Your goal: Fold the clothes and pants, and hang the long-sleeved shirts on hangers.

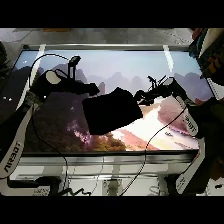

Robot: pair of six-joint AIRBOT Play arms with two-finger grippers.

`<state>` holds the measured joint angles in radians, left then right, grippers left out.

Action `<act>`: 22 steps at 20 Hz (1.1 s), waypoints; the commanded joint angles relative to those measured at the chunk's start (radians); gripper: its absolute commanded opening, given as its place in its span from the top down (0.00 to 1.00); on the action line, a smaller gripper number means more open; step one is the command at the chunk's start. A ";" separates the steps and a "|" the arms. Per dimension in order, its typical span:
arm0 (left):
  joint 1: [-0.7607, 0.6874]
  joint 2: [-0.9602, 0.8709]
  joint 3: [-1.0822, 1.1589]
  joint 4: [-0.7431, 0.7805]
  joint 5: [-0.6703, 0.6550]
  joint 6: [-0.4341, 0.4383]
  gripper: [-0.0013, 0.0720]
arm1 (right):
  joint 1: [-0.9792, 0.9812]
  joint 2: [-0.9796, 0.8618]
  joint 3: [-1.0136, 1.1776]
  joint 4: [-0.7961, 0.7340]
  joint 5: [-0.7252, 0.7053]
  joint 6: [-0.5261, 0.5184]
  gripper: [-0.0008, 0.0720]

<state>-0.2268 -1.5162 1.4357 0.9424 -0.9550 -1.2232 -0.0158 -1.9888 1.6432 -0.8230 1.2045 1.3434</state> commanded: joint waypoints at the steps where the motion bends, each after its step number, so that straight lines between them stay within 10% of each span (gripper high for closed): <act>1: 0.001 0.001 0.001 0.000 0.000 0.000 0.01 | -0.010 -0.012 0.000 0.021 -0.046 0.009 0.03; 7: 0.001 0.001 0.001 0.000 0.000 0.000 0.01 | 0.041 -0.097 0.000 0.131 0.200 0.005 0.03; 12: 0.012 0.001 0.001 0.000 0.000 0.001 0.01 | 0.175 -0.100 0.000 0.193 0.105 -0.082 0.05; 16: 0.021 0.001 0.001 0.038 0.000 0.000 0.01 | 0.283 -0.099 0.000 0.233 -0.032 -0.082 0.88; 17: 0.023 0.001 0.001 0.048 0.000 0.000 0.02 | 0.303 -0.099 0.006 0.269 -0.057 -0.082 0.95; 18: 0.029 0.003 0.001 0.053 0.000 0.000 0.09 | 0.316 -0.098 0.021 0.306 -0.064 -0.082 0.96; 22: 0.074 0.057 0.001 0.053 0.008 0.034 0.97 | 0.292 -0.055 0.148 0.359 -0.031 -0.130 0.96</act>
<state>-0.1799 -1.4891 1.4357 0.9874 -0.9539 -1.2160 0.2779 -2.0705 1.7195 -0.5217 1.1790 1.2507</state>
